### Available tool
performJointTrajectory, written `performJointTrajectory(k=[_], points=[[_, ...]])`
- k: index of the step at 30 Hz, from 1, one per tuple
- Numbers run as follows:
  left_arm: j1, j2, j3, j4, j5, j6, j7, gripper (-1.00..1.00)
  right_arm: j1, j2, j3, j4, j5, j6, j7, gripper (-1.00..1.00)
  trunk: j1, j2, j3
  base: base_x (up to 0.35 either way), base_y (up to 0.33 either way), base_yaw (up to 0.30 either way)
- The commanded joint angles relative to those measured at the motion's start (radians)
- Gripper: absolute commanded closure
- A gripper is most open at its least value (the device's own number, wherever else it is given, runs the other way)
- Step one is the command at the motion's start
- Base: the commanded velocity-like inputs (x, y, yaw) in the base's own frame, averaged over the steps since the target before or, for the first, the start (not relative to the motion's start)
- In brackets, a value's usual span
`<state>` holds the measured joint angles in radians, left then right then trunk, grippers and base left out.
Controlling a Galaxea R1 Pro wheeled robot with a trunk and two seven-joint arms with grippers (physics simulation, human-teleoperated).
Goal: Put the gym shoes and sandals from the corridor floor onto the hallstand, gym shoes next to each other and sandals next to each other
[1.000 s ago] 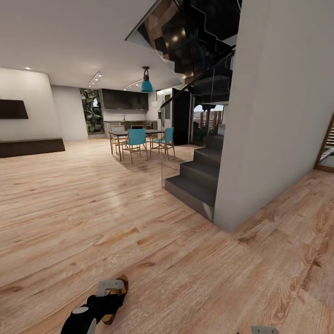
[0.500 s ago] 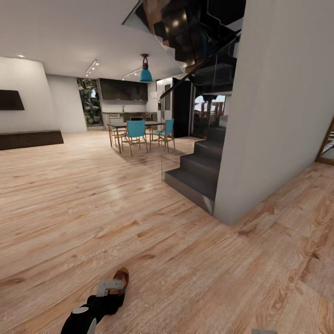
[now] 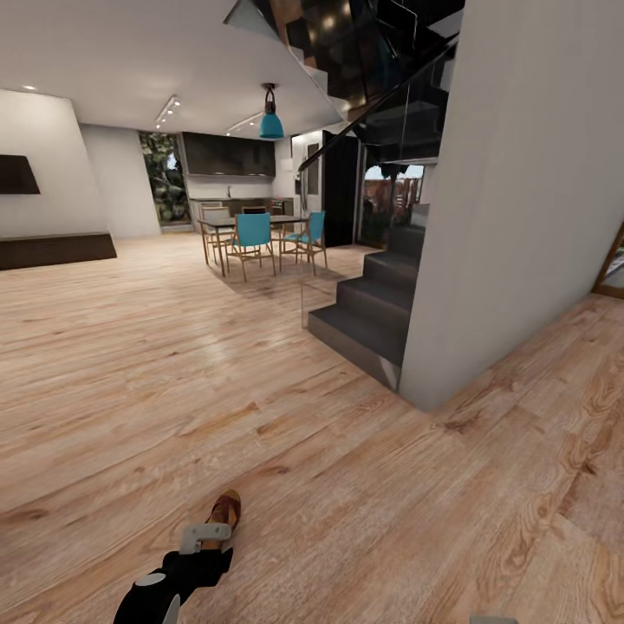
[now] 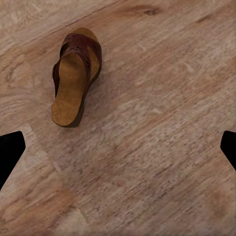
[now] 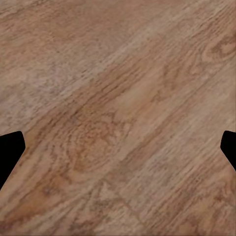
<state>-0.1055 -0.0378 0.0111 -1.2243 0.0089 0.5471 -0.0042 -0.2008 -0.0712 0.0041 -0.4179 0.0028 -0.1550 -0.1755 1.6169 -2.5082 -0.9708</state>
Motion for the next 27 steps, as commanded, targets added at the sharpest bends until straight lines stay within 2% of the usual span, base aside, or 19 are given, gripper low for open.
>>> performJointTrajectory(k=[1,18,19,20,23,27], points=[[0.000,-0.001,0.001,-0.001,0.001,0.005,0.000,-1.00,0.000,0.000,0.001,0.001,0.000,-0.003,-0.002,-1.00,0.000,0.000,-0.001,0.000,0.000,0.000],[0.000,0.000,0.001,-0.003,0.001,-0.014,0.000,-1.00,0.000,0.002,0.002,0.001,0.000,-0.008,-0.002,-1.00,0.000,0.000,-0.001,0.000,0.000,0.000],[0.000,0.001,0.002,-0.006,-0.001,-0.102,0.001,-1.00,0.000,0.001,0.000,0.000,0.000,-0.009,-0.005,-1.00,0.000,0.000,-0.001,0.000,0.000,0.000],[0.000,0.002,0.002,-0.008,-0.003,-0.140,0.003,-1.00,0.000,0.000,-0.001,0.000,0.000,-0.009,-0.007,-1.00,0.000,0.000,-0.001,0.000,0.000,0.000],[0.000,0.002,0.005,-0.006,-0.006,-0.190,0.013,-1.00,0.000,-0.001,-0.001,0.000,0.001,-0.007,-0.009,-1.00,0.000,0.000,-0.001,0.000,0.000,0.000],[0.000,0.002,0.004,-0.001,-0.006,-0.202,0.020,-1.00,-0.001,0.000,0.000,0.003,0.000,-0.005,-0.010,-1.00,0.000,0.000,-0.001,0.000,0.000,0.000]])
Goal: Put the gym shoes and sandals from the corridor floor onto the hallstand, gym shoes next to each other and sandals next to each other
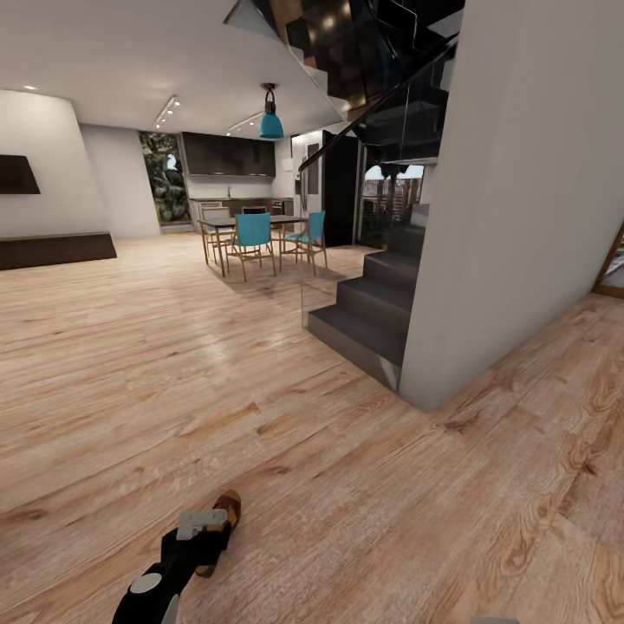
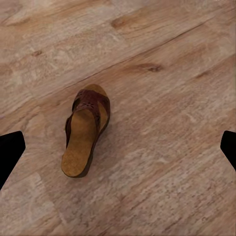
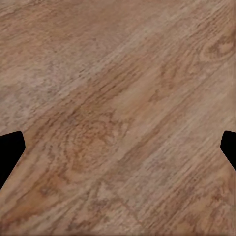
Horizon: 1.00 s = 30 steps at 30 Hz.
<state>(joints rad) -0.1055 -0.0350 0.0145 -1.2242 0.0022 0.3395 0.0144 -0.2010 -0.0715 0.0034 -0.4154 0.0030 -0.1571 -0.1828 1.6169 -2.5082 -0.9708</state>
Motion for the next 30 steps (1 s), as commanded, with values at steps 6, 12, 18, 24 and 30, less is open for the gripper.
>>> performJointTrajectory(k=[6,12,18,24,30], points=[[-0.113,-0.013,-0.002,0.022,0.000,0.035,0.006,-1.00,0.000,0.001,0.001,0.038,0.001,-0.002,-0.002,-1.00,0.000,0.000,-0.001,0.000,0.000,0.000],[-0.333,-0.020,-0.002,0.196,0.002,0.152,0.007,-1.00,0.000,0.001,0.001,0.061,0.001,-0.003,-0.002,-1.00,0.000,0.000,-0.001,0.000,0.000,0.000],[-0.470,-0.025,-0.002,0.336,0.005,0.127,0.006,-1.00,0.000,0.001,0.001,0.068,0.000,-0.004,-0.001,-1.00,0.000,0.000,-0.001,0.000,0.000,0.000],[-0.517,-0.027,-0.002,0.394,0.004,0.046,0.004,-1.00,-0.001,0.001,0.001,0.071,0.000,-0.005,0.000,-1.00,0.000,0.000,-0.001,0.000,0.000,0.000],[-0.534,-0.028,-0.003,0.479,0.003,0.011,0.003,-1.00,-0.001,0.001,0.002,0.072,0.000,-0.005,0.001,-1.00,0.000,0.000,-0.001,0.000,0.000,0.000]])
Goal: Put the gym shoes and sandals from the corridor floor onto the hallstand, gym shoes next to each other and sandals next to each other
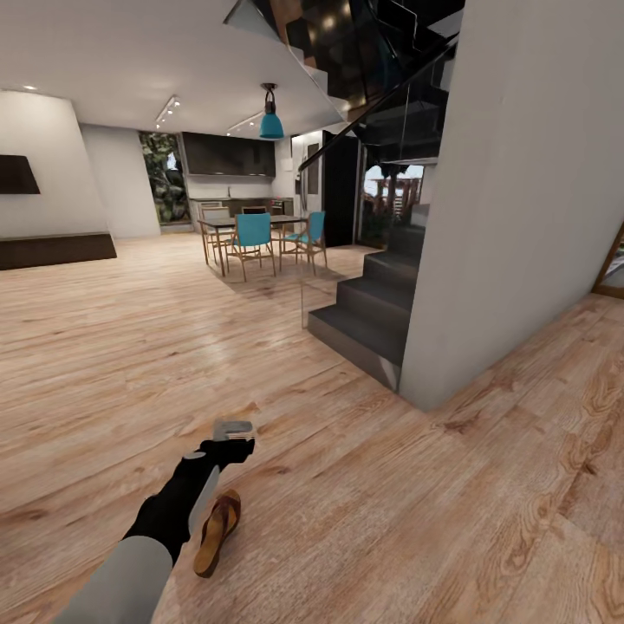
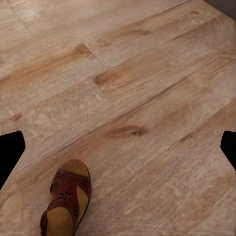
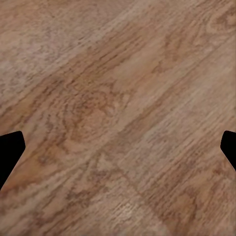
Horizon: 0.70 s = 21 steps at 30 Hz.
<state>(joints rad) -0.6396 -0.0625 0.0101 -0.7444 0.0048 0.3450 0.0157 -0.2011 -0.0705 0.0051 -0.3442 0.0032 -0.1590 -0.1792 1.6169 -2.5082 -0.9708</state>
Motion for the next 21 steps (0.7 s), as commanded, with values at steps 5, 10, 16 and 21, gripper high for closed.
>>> performJointTrajectory(k=[5,10,16,21], points=[[-0.048,0.000,0.001,0.118,0.000,-0.033,0.001,-1.00,0.000,0.000,0.001,0.003,0.000,-0.002,-0.001,-1.00,0.000,0.000,-0.001,0.000,0.000,0.000],[-0.065,0.001,0.002,0.270,0.000,-0.191,0.001,-1.00,-0.001,0.000,0.001,0.013,0.000,-0.002,-0.001,-1.00,0.000,0.000,-0.001,0.000,0.000,0.000],[-0.069,0.002,0.003,0.373,-0.001,-0.326,0.001,-1.00,0.000,0.000,0.001,0.018,0.000,-0.002,-0.001,-1.00,0.000,0.000,-0.001,0.000,0.000,0.000],[-0.070,0.003,0.003,0.392,-0.002,-0.352,-0.001,-1.00,0.000,0.000,0.001,0.019,0.000,-0.003,-0.001,-1.00,0.000,0.000,-0.001,0.000,0.000,0.000]])
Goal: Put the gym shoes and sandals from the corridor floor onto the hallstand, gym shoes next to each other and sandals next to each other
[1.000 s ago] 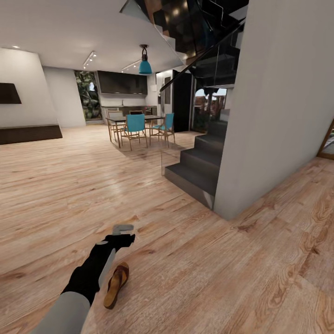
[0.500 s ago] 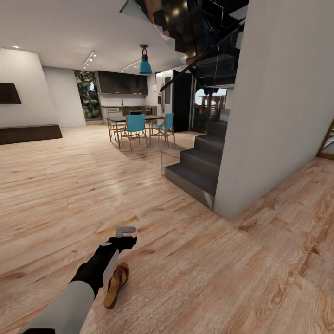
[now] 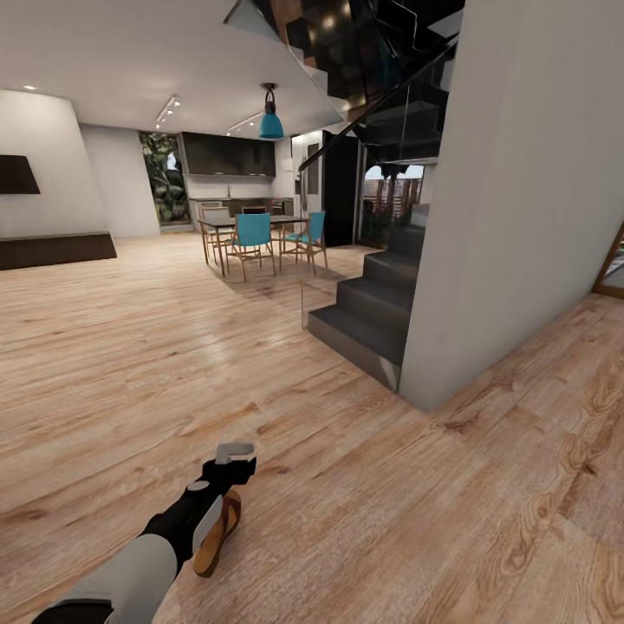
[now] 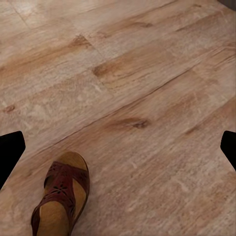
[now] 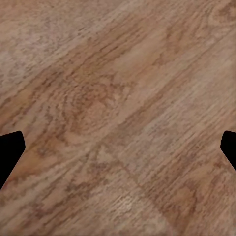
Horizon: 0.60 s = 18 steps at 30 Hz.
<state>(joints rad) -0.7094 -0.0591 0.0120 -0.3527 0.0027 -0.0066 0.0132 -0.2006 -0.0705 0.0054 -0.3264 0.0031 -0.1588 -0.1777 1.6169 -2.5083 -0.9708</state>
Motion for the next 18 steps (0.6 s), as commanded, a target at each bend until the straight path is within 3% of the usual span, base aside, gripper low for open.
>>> performJointTrajectory(k=[1,13,18], points=[[0.000,0.000,0.002,0.002,0.000,-0.003,0.001,-1.00,-0.001,0.000,0.001,0.001,0.000,-0.003,-0.002,-1.00,0.000,0.000,-0.001,0.000,0.000,0.000],[-0.001,0.006,0.010,0.011,0.000,-0.010,0.004,-1.00,-0.001,-0.001,0.000,0.000,0.001,-0.004,-0.002,-1.00,0.000,0.000,-0.001,0.000,0.000,0.000],[-0.001,0.008,0.010,0.014,-0.001,-0.010,0.004,-1.00,-0.011,-0.037,-0.004,-0.042,-0.002,-0.016,-0.005,-1.00,0.000,0.000,-0.001,0.000,0.000,0.000]])
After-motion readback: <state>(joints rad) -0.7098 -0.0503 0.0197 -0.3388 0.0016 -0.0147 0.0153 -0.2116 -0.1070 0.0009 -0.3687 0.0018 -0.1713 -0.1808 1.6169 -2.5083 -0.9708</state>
